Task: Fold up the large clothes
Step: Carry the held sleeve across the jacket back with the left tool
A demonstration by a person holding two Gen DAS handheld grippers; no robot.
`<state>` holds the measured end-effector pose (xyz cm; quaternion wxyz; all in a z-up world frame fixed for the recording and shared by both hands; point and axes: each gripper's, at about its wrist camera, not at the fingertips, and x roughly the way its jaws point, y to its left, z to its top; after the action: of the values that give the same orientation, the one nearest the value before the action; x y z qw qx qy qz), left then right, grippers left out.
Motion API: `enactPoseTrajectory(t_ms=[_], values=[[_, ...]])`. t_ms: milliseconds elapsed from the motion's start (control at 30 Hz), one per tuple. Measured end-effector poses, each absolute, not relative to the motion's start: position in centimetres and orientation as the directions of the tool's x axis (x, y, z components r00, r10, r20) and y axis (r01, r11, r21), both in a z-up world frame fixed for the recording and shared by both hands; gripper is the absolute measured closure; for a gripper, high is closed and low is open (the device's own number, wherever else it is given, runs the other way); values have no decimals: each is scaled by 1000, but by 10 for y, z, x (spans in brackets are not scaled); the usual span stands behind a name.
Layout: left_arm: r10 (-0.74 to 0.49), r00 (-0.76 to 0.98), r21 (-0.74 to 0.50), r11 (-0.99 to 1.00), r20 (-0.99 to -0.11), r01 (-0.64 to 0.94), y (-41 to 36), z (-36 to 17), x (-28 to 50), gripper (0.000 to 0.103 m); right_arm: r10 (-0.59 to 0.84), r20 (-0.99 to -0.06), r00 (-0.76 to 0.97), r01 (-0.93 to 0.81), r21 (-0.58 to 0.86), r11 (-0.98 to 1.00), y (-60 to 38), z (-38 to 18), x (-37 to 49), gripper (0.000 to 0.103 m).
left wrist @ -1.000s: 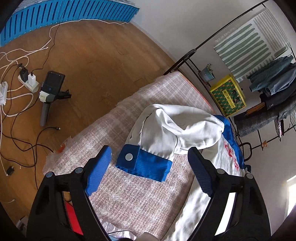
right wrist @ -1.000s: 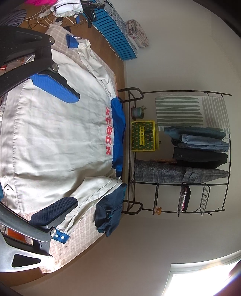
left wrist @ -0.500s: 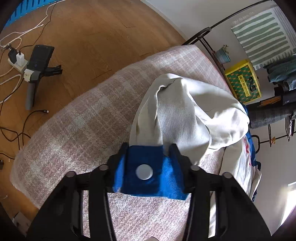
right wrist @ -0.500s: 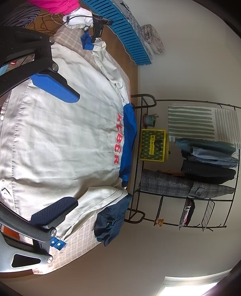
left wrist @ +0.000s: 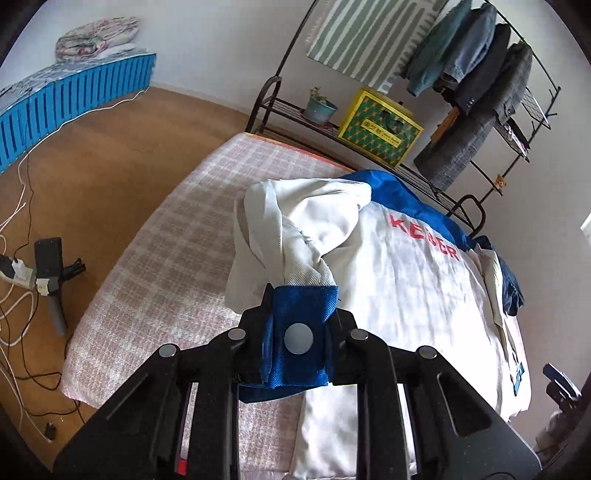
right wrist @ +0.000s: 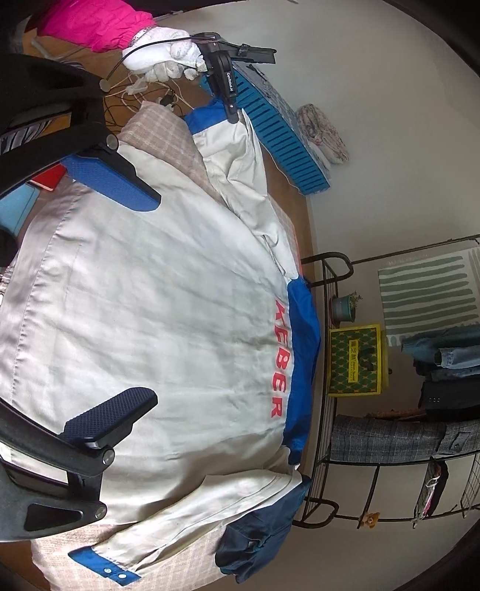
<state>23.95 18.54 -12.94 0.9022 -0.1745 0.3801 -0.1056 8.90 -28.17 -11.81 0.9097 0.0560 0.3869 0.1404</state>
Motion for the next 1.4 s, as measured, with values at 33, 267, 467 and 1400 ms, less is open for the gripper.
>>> enactPoseTrajectory(t_ms=[33, 267, 467, 1400], values=[[-339, 691, -386, 918, -639, 94, 175, -123, 229, 84, 333, -692, 640, -226, 244, 943, -278, -122, 100, 12], [-406, 615, -272, 913, -676, 304, 98, -126, 169, 84, 535, -705, 466, -272, 461, 845, -253, -158, 178, 48], [-409, 521, -189, 886, -749, 424, 47, -152, 129, 84, 593, -690, 415, -251, 539, 804, -231, -168, 219, 51], [-424, 421, -159, 830, -802, 534, 16, -163, 102, 69, 594, -729, 339, -151, 581, 799, -166, -192, 360, 100]])
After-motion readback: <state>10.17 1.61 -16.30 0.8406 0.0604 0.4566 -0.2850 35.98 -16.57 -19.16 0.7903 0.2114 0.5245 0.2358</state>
